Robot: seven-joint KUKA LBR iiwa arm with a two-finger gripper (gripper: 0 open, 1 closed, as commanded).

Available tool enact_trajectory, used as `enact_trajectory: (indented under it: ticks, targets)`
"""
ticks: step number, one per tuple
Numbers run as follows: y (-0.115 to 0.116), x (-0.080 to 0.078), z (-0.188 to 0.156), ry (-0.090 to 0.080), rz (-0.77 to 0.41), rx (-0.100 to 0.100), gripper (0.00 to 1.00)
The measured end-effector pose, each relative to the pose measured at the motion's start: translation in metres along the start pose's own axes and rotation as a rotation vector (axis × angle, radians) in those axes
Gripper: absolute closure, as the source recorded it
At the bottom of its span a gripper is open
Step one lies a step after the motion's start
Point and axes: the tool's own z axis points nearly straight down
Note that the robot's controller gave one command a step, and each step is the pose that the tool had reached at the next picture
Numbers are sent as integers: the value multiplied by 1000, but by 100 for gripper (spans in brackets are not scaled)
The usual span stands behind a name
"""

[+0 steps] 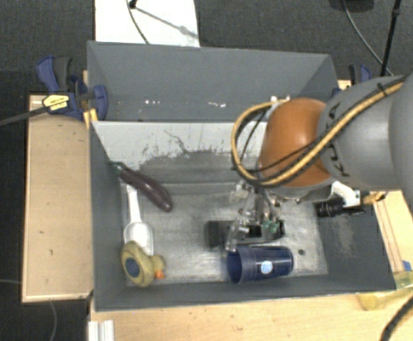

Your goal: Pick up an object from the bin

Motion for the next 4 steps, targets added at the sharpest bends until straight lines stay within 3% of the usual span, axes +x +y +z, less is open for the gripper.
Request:
enact_trajectory:
  ticks: [1,2,4]
  targets:
    - [-5,-5,33,3,-159,-2,0]
    - [-3,0,29,21,-169,1,100]
    - [-3,0,28,20,-169,1,100]
